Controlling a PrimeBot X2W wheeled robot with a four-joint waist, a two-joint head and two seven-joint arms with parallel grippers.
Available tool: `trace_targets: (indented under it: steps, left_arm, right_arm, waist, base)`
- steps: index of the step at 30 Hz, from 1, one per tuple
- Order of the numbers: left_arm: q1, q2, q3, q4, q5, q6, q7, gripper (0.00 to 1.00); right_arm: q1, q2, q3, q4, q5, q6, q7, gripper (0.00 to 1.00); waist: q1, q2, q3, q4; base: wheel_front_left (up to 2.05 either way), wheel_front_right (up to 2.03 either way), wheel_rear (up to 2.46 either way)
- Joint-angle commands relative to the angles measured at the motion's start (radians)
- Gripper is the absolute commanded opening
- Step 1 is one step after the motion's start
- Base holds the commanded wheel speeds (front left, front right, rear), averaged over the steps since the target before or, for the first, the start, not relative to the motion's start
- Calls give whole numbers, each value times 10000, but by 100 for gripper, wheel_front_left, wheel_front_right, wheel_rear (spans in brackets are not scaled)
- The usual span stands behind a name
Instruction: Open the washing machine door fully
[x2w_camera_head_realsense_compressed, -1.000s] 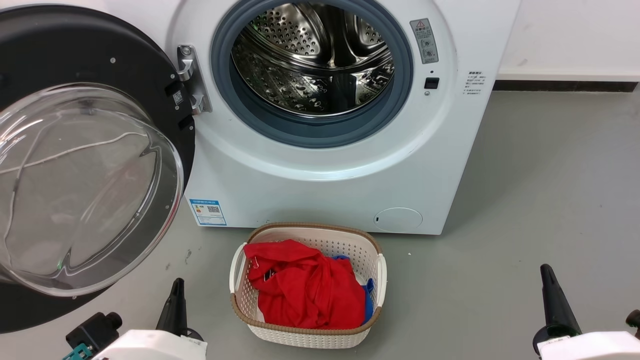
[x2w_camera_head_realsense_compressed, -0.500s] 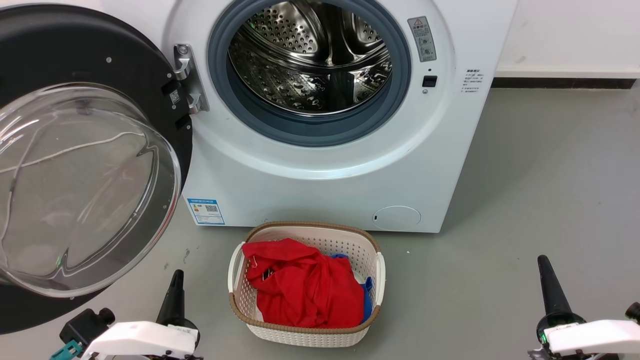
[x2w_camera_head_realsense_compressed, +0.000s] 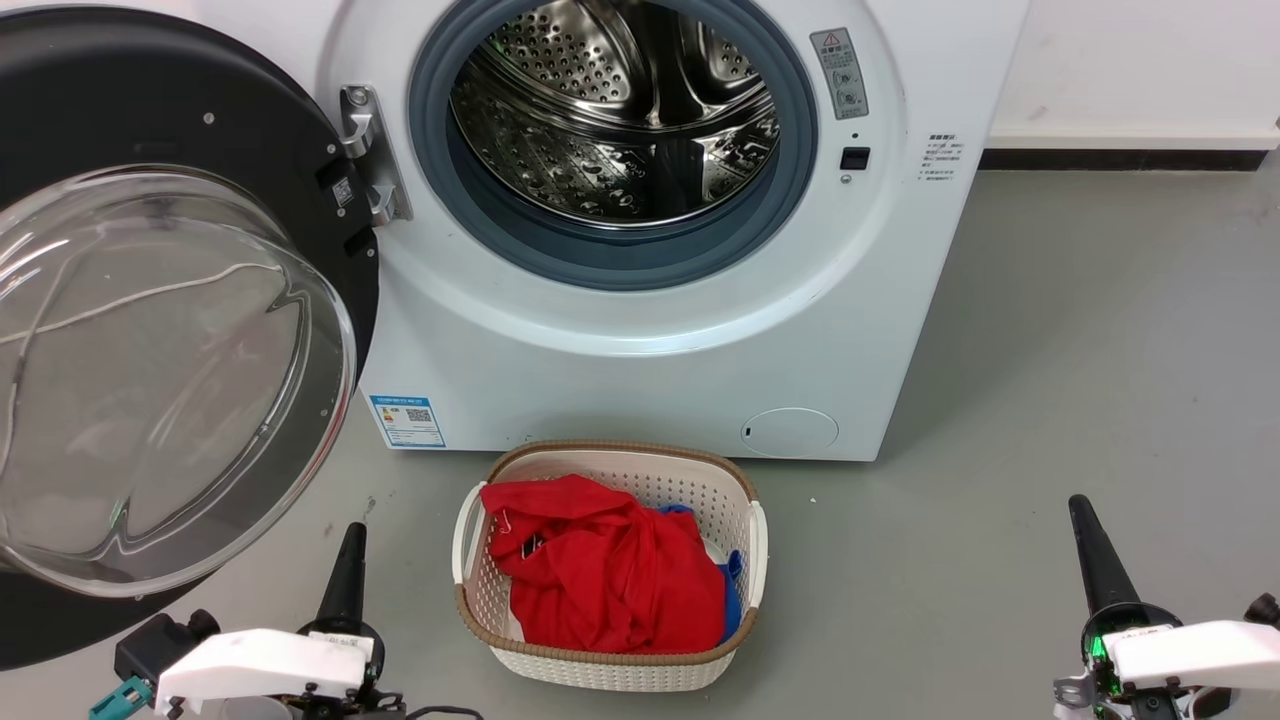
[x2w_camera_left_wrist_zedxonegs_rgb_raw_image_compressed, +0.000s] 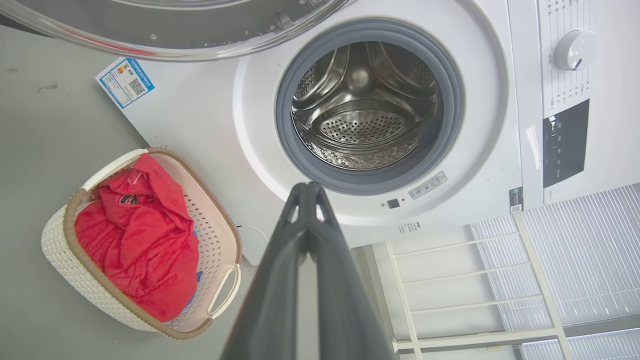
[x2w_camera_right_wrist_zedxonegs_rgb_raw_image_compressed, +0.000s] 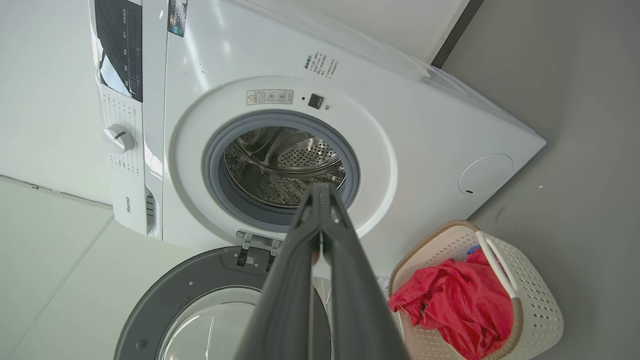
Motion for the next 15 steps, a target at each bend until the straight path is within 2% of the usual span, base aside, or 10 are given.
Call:
trace_targets:
  steps: [1,15]
  left_arm:
    - [-245,10,46,-33,-225,-63,52,0]
    - [-457,1,181,63,-1593,-215,382,0]
  right_arm:
    - [-264,-64,-18,-17,211,3,46,0]
    - [-542,-47,-59,201,1451,3,386,0]
  waist:
    - [0,-1,3,-3]
    - [0,-1,48,-55]
  base:
    - [0,0,0]
    - [0,0,0]
